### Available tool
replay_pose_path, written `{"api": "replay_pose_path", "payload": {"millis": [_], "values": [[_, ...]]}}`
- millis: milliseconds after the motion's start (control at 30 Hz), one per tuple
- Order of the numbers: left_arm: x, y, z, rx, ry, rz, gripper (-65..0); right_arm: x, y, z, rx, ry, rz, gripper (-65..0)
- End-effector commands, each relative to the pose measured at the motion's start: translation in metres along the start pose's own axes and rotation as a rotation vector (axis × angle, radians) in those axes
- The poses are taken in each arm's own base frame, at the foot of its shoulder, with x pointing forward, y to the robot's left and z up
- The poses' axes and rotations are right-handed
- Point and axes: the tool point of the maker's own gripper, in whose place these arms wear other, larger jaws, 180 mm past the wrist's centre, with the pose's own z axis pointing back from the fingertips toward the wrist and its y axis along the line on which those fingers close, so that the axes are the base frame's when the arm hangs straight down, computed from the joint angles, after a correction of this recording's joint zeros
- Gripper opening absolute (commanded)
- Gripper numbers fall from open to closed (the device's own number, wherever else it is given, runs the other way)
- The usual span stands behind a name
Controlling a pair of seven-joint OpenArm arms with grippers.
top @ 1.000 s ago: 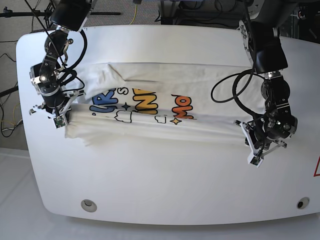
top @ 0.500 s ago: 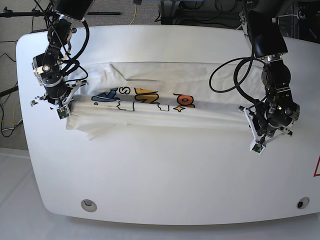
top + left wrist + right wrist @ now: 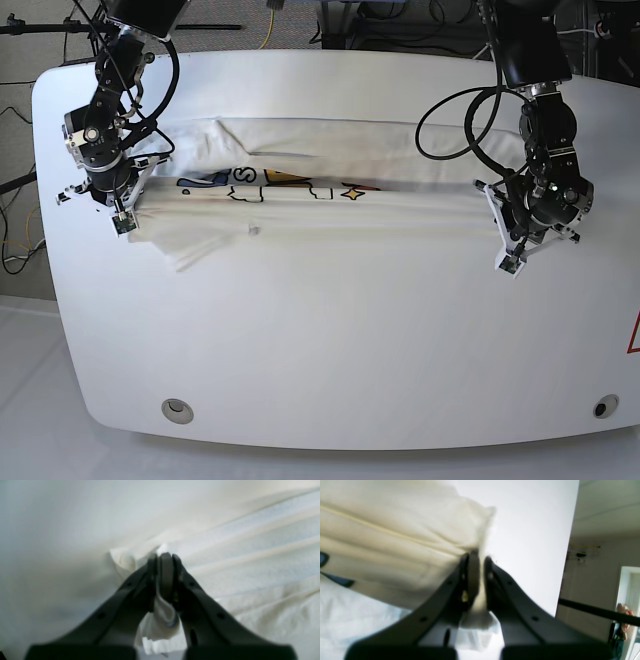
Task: Fold the T-shirt properly
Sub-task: 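Lift both held edges and fold them over toward the collar, then lay the folded edge down and open both grippers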
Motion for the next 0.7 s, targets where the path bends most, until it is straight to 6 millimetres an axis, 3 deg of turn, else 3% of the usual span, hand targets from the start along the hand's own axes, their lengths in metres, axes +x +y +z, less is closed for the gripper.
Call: {"api": "replay_pose_path", "payload": {"millis": [0,400,667], "values": [[-0.006,0.023,0.008,0.086,0.033,-0.008,-63.4,-0.004,-0.028,0.009,-0.101,0.036,0.018,-65.0],[-0.023,0.016,0.003,0.068,0.069,-0.008,-63.4,-0.043,-0.012,0.011,-0.061,0.131,0.027,-65.0],[-0.029,0.008,-0.001,0.051,0.052,-0.006,-63.4,-0.073,0.003,0.0,-0.007,0.211,0.008,-65.0]]}}
